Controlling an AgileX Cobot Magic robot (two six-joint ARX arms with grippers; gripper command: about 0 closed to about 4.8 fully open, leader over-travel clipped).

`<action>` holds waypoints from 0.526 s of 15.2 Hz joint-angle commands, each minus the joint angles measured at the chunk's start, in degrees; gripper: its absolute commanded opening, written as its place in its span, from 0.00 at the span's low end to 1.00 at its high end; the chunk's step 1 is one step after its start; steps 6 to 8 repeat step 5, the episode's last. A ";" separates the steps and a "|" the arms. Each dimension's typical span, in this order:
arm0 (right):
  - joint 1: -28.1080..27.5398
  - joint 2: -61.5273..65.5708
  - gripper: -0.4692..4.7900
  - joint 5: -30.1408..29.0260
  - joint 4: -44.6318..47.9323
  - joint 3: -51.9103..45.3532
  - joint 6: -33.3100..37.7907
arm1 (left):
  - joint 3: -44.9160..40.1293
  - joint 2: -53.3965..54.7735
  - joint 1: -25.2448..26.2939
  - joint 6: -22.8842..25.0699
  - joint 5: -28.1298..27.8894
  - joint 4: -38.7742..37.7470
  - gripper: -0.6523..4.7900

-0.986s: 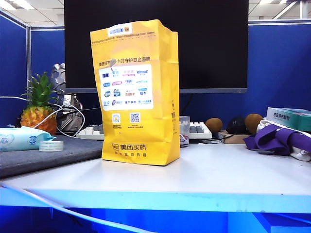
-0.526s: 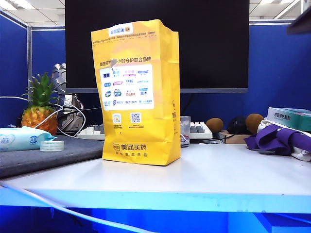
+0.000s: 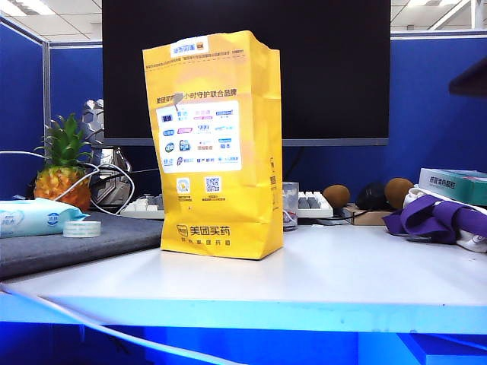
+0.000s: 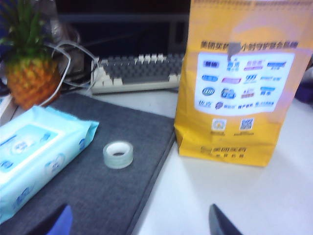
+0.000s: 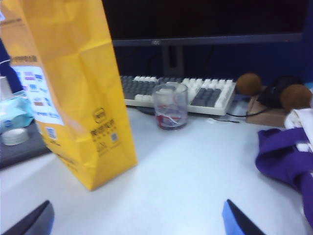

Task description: Pick up the orange and throw it into the yellow paper bag.

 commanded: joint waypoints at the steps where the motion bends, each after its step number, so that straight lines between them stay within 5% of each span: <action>1: 0.02 -0.04 1.00 0.90 2.91 -0.72 -0.17 | 0.13 0.00 0.02 -0.61 0.17 1.60 0.80; 8: 0.02 -0.04 1.00 0.76 1.05 -0.72 -0.17 | 0.13 0.00 0.02 -0.61 0.17 1.40 0.80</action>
